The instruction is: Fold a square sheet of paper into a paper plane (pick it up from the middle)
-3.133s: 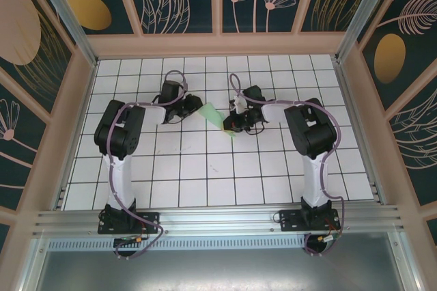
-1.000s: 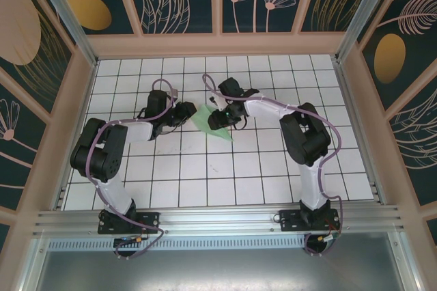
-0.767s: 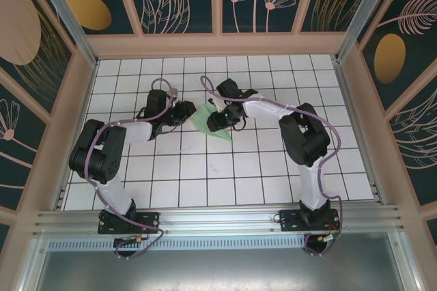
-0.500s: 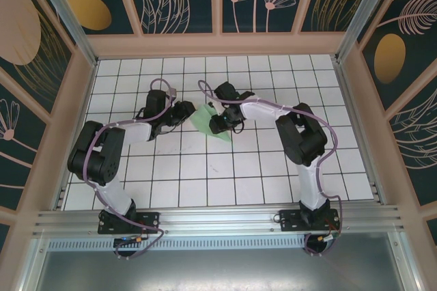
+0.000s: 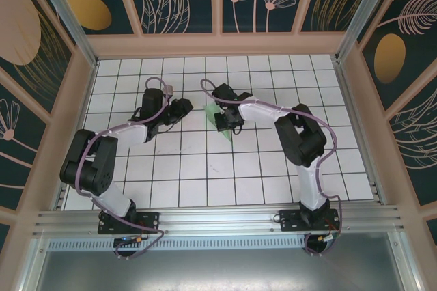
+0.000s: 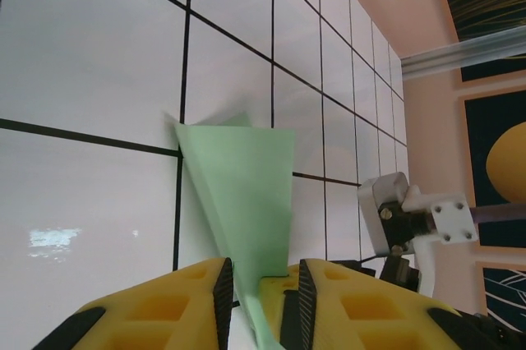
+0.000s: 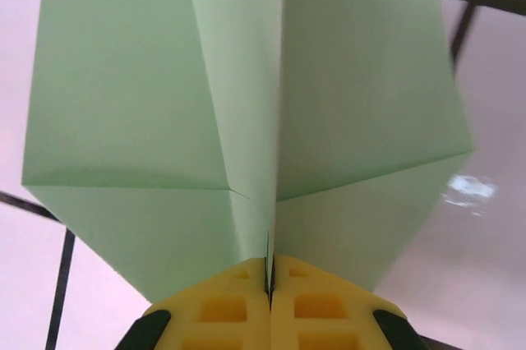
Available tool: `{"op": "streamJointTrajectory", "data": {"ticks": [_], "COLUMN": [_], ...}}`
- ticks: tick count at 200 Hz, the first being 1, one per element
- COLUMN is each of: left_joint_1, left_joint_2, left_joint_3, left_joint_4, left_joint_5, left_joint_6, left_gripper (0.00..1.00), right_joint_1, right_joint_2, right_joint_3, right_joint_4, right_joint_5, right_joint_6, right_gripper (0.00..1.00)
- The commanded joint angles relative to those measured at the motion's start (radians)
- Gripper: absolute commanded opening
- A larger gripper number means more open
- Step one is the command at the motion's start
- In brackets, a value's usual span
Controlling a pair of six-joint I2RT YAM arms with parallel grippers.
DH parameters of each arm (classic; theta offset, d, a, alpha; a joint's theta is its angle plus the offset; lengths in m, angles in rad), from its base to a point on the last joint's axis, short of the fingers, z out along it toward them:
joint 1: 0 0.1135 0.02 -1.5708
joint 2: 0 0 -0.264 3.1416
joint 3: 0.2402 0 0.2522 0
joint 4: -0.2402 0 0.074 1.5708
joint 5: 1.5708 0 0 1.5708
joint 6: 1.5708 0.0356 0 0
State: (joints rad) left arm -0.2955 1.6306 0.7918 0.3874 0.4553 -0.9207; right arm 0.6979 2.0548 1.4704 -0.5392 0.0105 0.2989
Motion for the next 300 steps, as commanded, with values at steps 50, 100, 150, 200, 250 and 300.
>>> {"op": "streamJointTrajectory", "data": {"ticks": [50,100,150,200,250,300], "left_joint_1": [-0.003,-0.003,-0.003,-0.002,-0.002,-0.001], "left_joint_2": [-0.169,-0.209,-0.291,-0.498,-0.731,-0.471], "left_joint_3": [-0.076,-0.118,-0.123,-0.191,-0.409,-0.539], "left_joint_4": [-0.125,-0.134,-0.183,-0.227,-0.023,0.427], "left_joint_5": [-0.09,-0.078,-0.175,-0.55,-1.055,-1.107], "left_joint_6": [0.062,0.068,0.117,0.243,0.541,0.843], "left_gripper": [0.32,0.32,0.33,0.53,0.99,0.99], "right_joint_1": [0.13,0.147,0.148,0.009,-0.465,-0.586], "right_joint_2": [-0.101,-0.107,-0.238,-0.56,-0.748,-0.631], "right_joint_3": [-0.065,-0.098,-0.055,-0.181,-0.608,-0.868], "right_joint_4": [-0.041,-0.026,-0.059,-0.051,0.384,0.95], "right_joint_5": [0.108,0.103,0.128,0.45,0.408,0.283], "right_joint_6": [0.373,0.389,0.322,0.202,0.019,-0.175], "right_gripper": [0.02,0.14,0.4,0.72,0.99,0.99]}}
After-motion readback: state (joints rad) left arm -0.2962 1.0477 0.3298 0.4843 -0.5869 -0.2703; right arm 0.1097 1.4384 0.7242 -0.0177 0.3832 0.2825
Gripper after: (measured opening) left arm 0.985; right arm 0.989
